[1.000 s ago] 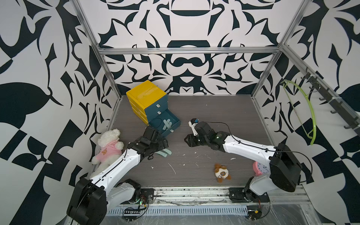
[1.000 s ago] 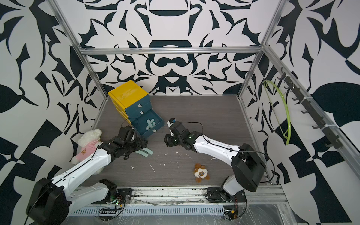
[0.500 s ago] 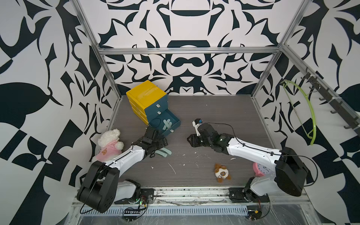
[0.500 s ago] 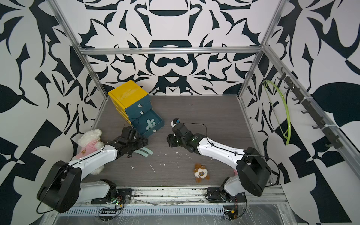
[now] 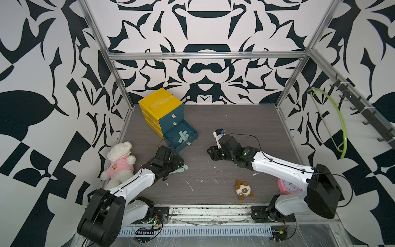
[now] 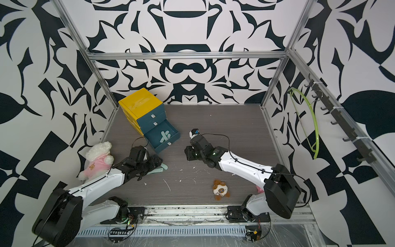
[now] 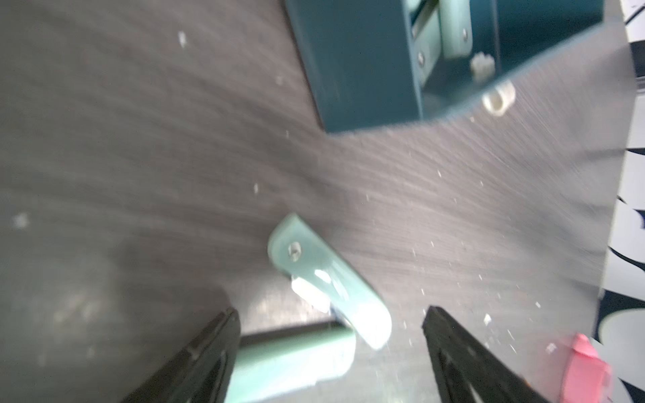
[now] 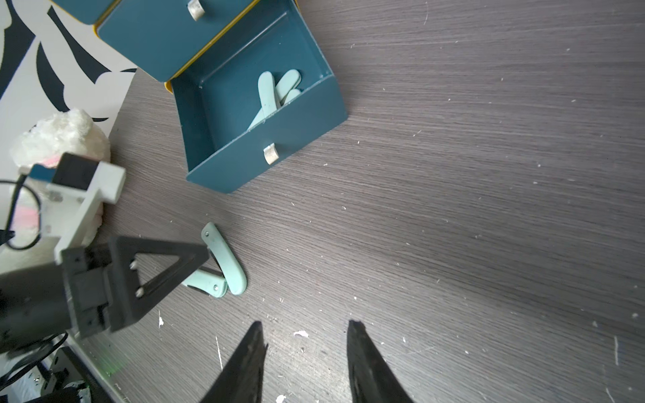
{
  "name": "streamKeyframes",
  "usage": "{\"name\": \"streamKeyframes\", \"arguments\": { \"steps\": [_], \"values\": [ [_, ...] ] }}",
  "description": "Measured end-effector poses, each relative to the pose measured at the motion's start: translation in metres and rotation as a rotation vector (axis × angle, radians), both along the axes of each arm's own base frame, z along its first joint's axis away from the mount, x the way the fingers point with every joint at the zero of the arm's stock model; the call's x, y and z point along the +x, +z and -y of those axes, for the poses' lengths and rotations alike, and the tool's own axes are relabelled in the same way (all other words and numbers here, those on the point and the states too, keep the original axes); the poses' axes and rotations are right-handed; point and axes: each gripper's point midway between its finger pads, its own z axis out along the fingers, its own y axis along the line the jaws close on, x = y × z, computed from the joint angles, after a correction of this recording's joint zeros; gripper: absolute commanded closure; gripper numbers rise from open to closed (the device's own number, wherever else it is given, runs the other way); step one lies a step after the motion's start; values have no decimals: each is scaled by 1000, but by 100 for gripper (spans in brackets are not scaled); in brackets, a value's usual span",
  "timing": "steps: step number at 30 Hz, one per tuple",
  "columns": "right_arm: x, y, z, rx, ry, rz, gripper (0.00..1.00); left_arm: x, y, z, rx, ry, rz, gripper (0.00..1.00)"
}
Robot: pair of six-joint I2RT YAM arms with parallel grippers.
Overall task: Place the fruit knives into the drawer by color
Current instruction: Pick up the fruit knife from the center of the board.
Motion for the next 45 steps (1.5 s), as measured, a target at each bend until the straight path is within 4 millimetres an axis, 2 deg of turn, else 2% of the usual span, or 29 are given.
{"name": "streamKeyframes", "arguments": {
  "steps": [5,10,16,20,24,32,45],
  "values": [
    [0,0,0,-3,1,1,59,-27,0,9,-57,-39,-58,23],
    [0,-3,0,-9,2,-4,59,-46,10,11,-79,-67,-79,23],
    [0,-4,0,-10,2,-5,59,-39,34,12,65,-152,-64,30],
    [1,-4,0,-11,0,-4,59,-47,16,15,195,-226,-112,34],
    [1,-4,1,-12,-3,-2,59,-60,-6,8,335,-275,-165,34],
    [1,-4,1,-13,-4,-1,59,-63,-27,5,482,-312,-215,39],
    [2,-4,1,-15,-8,2,59,-59,-30,16,547,-342,-197,63]
  ]
}}
